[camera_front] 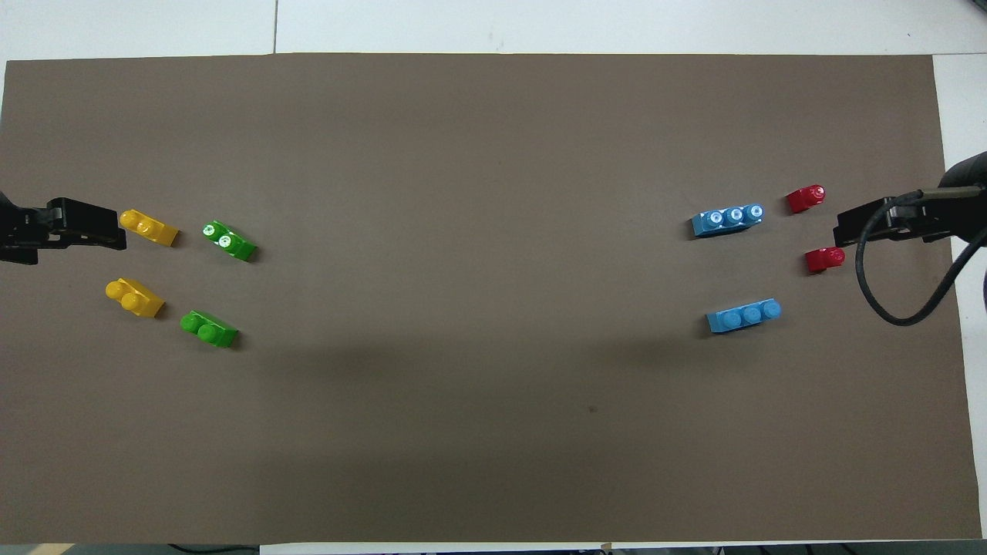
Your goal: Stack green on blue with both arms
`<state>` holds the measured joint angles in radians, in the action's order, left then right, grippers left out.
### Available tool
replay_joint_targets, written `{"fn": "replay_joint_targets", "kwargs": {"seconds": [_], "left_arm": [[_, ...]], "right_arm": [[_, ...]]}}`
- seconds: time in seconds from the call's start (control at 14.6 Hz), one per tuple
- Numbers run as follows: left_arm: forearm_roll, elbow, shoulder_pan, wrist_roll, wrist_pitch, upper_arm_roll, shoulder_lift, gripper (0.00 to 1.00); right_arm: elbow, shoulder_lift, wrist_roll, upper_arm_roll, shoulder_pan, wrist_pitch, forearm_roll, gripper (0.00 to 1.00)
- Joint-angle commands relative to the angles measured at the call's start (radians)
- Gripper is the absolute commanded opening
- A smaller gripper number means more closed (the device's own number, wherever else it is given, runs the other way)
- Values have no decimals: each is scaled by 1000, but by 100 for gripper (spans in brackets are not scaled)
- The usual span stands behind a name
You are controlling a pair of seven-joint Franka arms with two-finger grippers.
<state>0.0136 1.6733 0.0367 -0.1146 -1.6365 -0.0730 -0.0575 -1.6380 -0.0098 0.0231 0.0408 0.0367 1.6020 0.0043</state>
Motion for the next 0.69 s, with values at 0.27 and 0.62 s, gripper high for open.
{"fn": "replay_joint_targets", "kwargs": {"seconds": [0.27, 0.62], "left_arm": [[3, 31, -3, 15, -6, -1, -31, 100], [3, 39, 2, 6, -12, -1, -34, 100]], "right_arm": [[-14, -19, -15, 2, 22, 21, -7, 100], [-8, -19, -12, -2, 29, 119, -7, 100]]}}
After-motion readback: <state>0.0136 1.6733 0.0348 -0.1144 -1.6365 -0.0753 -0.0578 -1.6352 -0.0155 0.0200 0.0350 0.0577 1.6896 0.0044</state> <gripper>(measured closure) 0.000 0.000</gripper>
